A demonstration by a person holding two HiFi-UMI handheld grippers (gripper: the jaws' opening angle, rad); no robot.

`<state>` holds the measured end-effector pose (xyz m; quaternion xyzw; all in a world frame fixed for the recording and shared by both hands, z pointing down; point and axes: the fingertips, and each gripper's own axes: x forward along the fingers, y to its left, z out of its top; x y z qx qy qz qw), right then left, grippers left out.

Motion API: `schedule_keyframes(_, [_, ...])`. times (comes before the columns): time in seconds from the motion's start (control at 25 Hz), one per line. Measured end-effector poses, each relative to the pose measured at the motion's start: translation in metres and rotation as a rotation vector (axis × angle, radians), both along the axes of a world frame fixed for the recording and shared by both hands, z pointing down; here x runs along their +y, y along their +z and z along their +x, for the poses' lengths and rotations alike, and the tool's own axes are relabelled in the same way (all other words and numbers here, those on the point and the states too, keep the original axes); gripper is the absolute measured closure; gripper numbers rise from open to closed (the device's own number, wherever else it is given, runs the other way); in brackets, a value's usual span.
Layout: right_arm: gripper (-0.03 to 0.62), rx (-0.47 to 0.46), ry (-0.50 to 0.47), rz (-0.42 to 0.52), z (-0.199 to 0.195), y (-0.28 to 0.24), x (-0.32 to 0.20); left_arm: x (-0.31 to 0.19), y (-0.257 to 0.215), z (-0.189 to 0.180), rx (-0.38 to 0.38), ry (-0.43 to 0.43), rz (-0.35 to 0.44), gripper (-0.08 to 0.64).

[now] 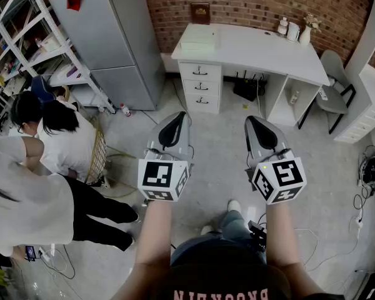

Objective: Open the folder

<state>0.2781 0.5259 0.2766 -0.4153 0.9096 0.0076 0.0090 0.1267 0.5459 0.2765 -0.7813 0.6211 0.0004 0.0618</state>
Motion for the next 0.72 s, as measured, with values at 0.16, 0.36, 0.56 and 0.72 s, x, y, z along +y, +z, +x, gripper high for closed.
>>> schedule_keyframes(0.16, [0.592,0.003,0.002,0.0,-0.007,0.003,0.01,0.01,0.002,-0.007,0.0,0.01,0.006,0.56])
schedule_keyframes(0.36, [0.592,0.022,-0.008,-0.008,-0.014,0.008,0.003,0.002,0.005,-0.017,0.007,-0.007,0.002,0.56])
schedule_keyframes(0.56, [0.592,0.0,-0.006,-0.006,-0.019,0.012,-0.031,-0.026,0.009,-0.028,-0.018,-0.022,0.002,0.56])
schedule_keyframes(0.72, [0.592,-0.04,0.002,-0.011,-0.023,0.01,-0.077,-0.064,0.009,-0.04,-0.021,-0.04,0.01,0.56])
